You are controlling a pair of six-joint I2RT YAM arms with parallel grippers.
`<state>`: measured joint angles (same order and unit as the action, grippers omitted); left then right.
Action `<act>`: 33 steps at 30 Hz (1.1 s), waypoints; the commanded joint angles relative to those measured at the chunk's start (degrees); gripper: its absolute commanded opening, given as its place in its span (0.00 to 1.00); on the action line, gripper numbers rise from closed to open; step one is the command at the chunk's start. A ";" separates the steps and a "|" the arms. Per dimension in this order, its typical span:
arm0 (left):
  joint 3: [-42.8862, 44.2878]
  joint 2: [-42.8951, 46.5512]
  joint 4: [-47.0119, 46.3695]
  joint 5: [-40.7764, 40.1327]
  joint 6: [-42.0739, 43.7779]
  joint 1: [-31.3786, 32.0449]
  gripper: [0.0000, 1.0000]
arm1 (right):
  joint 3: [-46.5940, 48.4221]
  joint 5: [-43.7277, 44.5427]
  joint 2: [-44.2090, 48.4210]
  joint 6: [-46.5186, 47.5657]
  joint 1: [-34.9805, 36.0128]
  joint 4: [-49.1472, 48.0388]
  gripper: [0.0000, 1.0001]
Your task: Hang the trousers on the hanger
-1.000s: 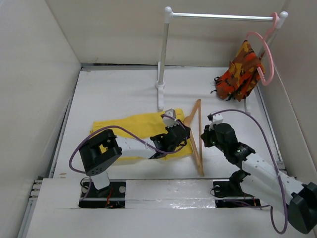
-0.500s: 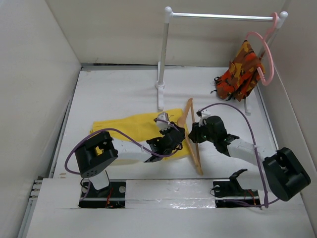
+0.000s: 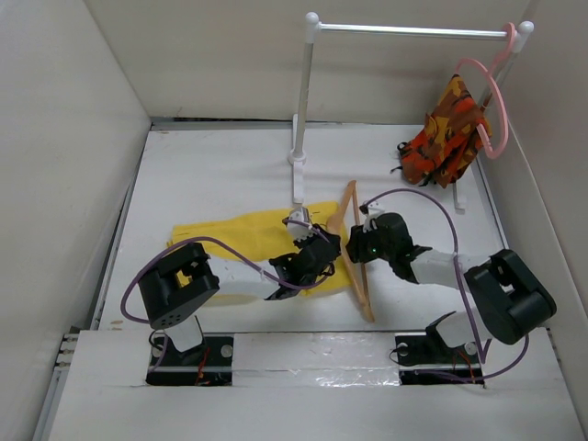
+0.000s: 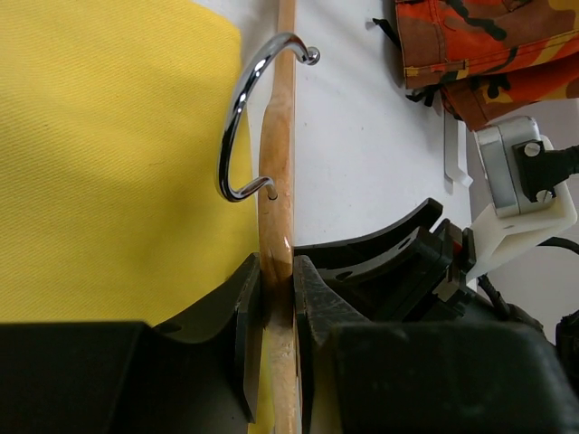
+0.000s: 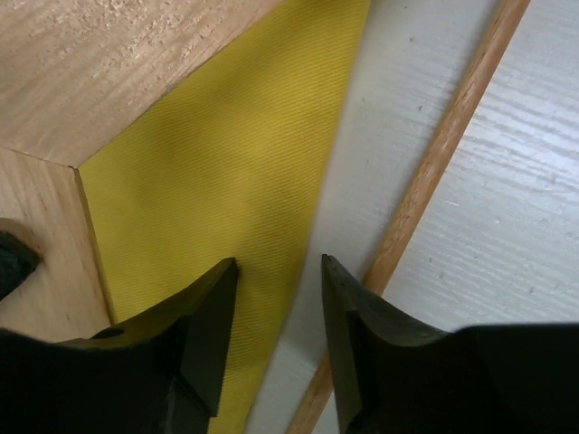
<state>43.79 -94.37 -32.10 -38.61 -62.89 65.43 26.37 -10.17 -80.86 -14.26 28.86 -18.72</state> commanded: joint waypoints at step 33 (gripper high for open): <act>-11.62 8.05 6.86 -6.12 9.10 -4.34 0.00 | -7.56 -3.53 37.35 -0.77 -26.30 11.34 0.00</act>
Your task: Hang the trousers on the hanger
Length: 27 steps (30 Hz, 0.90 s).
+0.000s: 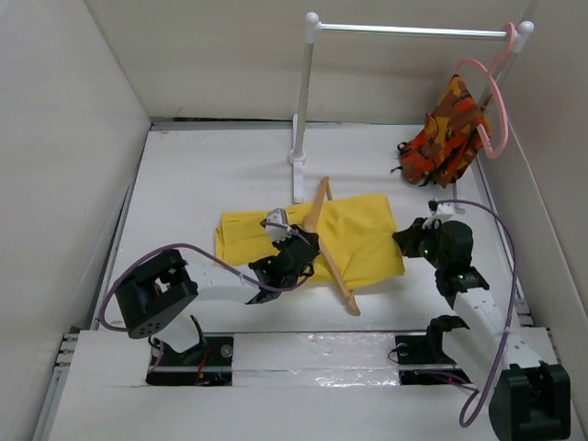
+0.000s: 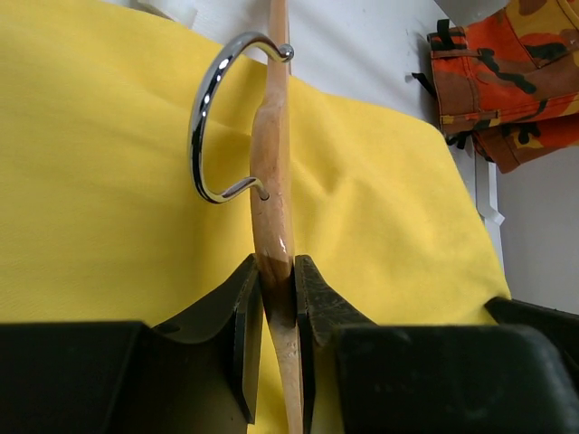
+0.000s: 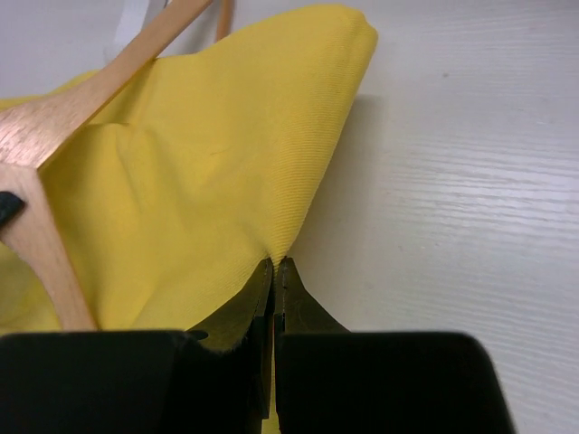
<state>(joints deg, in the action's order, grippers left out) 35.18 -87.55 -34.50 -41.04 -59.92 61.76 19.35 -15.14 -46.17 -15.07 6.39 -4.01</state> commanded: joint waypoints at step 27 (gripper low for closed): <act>0.07 13.63 15.55 -7.59 23.53 -0.76 0.00 | 0.42 -3.75 -3.92 1.54 -12.11 -6.44 0.00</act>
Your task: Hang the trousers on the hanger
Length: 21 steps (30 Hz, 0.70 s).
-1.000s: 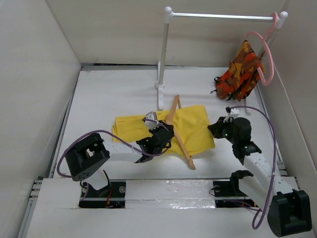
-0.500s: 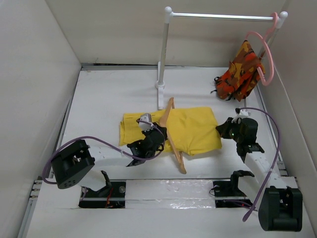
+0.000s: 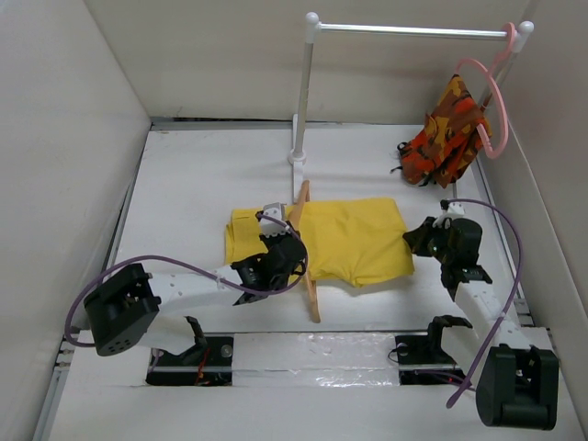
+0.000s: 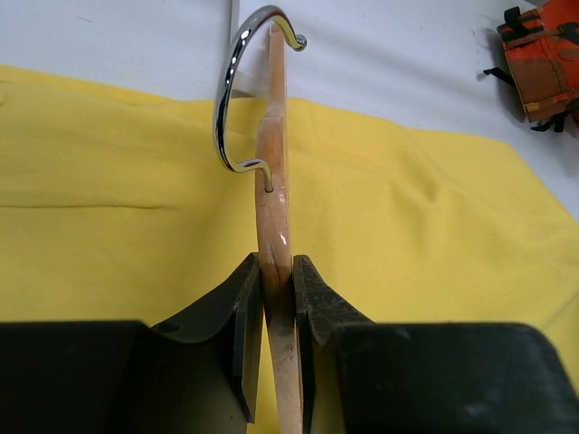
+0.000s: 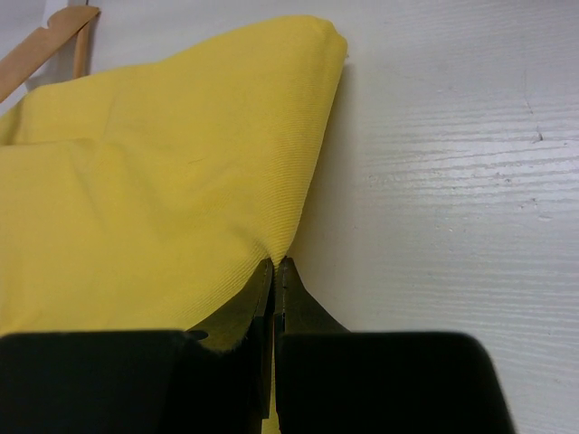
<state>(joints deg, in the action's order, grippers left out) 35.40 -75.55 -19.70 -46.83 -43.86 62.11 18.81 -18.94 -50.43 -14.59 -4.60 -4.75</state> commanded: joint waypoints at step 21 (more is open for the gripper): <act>5.74 1.02 -3.14 6.13 2.12 2.05 0.00 | -0.53 0.83 -2.47 0.17 3.02 -8.17 0.00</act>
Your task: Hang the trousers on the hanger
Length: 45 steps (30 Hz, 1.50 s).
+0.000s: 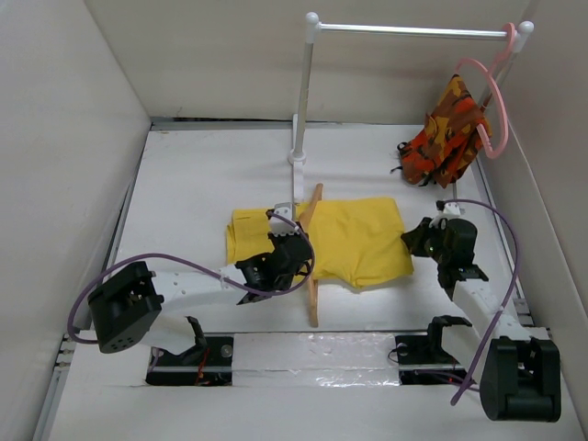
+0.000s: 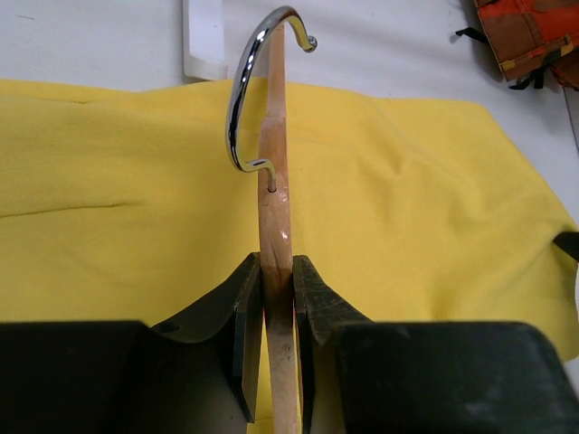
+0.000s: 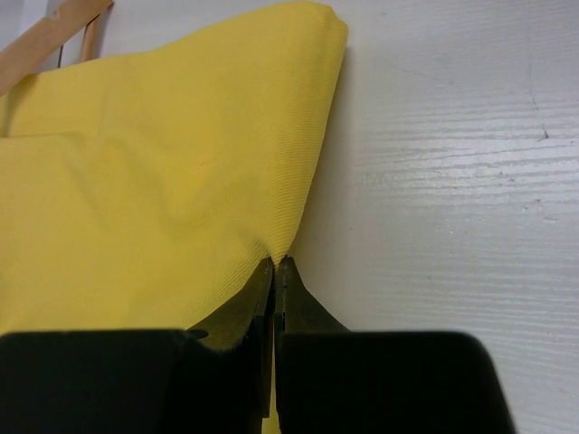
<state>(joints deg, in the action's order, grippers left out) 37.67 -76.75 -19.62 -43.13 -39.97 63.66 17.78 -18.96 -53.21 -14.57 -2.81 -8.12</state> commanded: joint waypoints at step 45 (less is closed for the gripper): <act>19.87 13.39 3.18 2.96 6.20 0.50 0.00 | 16.23 26.70 -9.63 -13.20 65.04 -17.62 0.00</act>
<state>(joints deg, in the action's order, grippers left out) 50.57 -64.99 -6.46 -42.41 -35.55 63.75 32.10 9.47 -64.10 -28.38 60.58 -18.52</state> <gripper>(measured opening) 0.127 0.329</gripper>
